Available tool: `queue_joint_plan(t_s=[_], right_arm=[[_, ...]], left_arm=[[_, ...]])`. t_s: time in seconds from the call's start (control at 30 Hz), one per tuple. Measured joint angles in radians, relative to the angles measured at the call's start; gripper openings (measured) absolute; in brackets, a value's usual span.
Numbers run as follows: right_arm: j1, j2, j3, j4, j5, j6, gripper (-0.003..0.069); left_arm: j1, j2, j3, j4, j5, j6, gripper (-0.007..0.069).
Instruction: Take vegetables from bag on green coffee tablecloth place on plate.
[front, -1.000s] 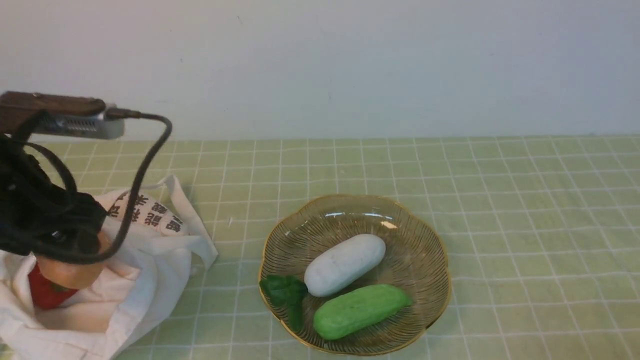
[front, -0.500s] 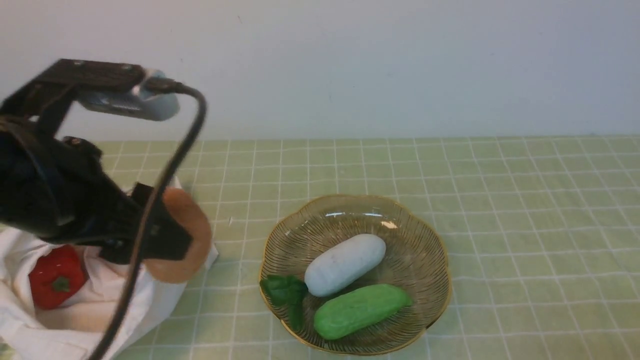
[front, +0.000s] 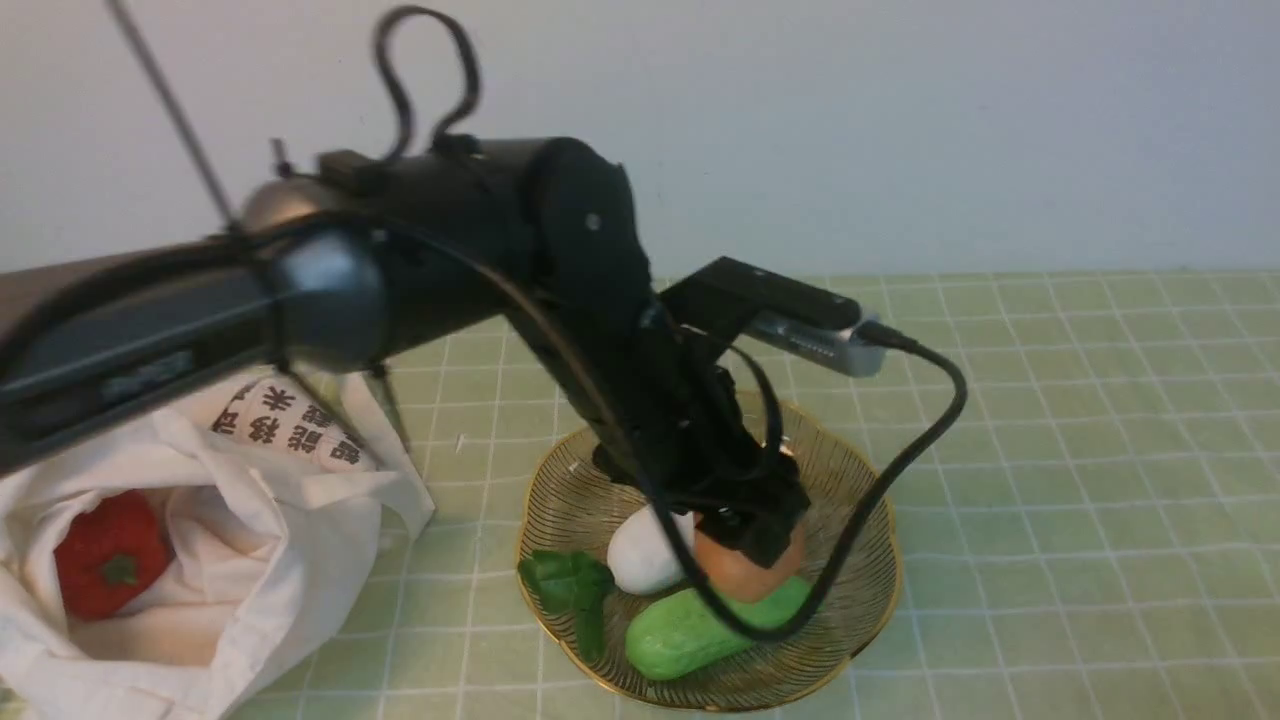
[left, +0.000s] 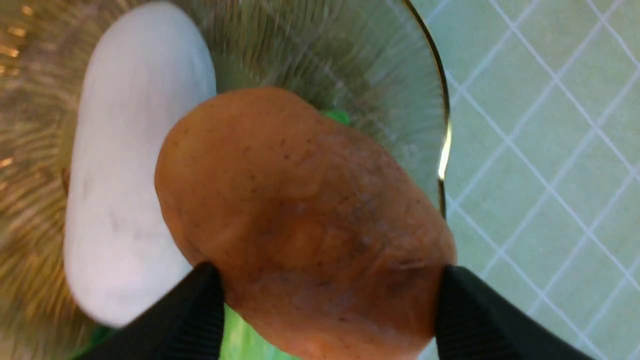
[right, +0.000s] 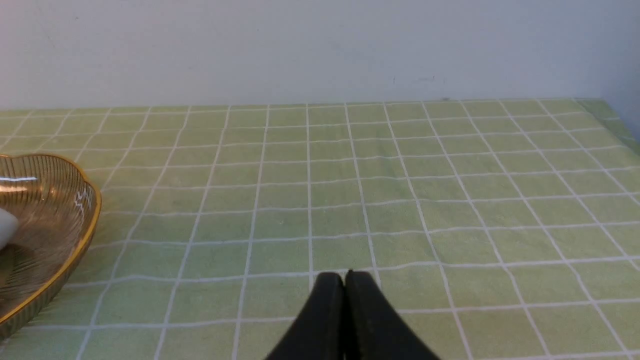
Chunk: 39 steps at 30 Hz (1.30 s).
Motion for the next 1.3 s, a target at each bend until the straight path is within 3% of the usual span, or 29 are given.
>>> queue_joint_plan(t_s=[0.33,0.53,0.7,0.87,0.97,1.07,1.13,1.3], right_arm=[[0.0,0.0,0.0,0.0,0.0,0.0,-0.0016],[0.0,0.0,0.0,0.0,0.0,0.0,-0.0016],[0.0,0.0,0.0,0.0,0.0,0.0,-0.0016],[0.0,0.0,0.0,0.0,0.0,0.0,-0.0016],[0.0,0.0,0.0,0.0,0.0,0.0,-0.0016],[0.0,0.0,0.0,0.0,0.0,0.0,-0.0016],[0.0,0.0,0.0,0.0,0.0,0.0,-0.0016],[0.0,0.0,0.0,0.0,0.0,0.0,-0.0016]], left_arm=[[0.0,0.167,-0.188,-0.013,-0.018,0.002,0.0493],[0.0,0.167,-0.189,-0.024,-0.016,0.004,0.0622],[0.0,0.166,-0.193,-0.025,-0.012,-0.01,0.0631],[0.0,0.14,-0.218,0.021,0.026,-0.063,0.0496],[0.0,0.049,-0.254,0.16,0.074,-0.117,0.0177],[0.0,-0.052,-0.257,0.256,0.088,-0.163,0.0045],[0.0,-0.143,-0.259,0.316,0.094,-0.206,0.0006],[0.0,-0.3,-0.244,0.364,0.094,-0.247,-0.0005]])
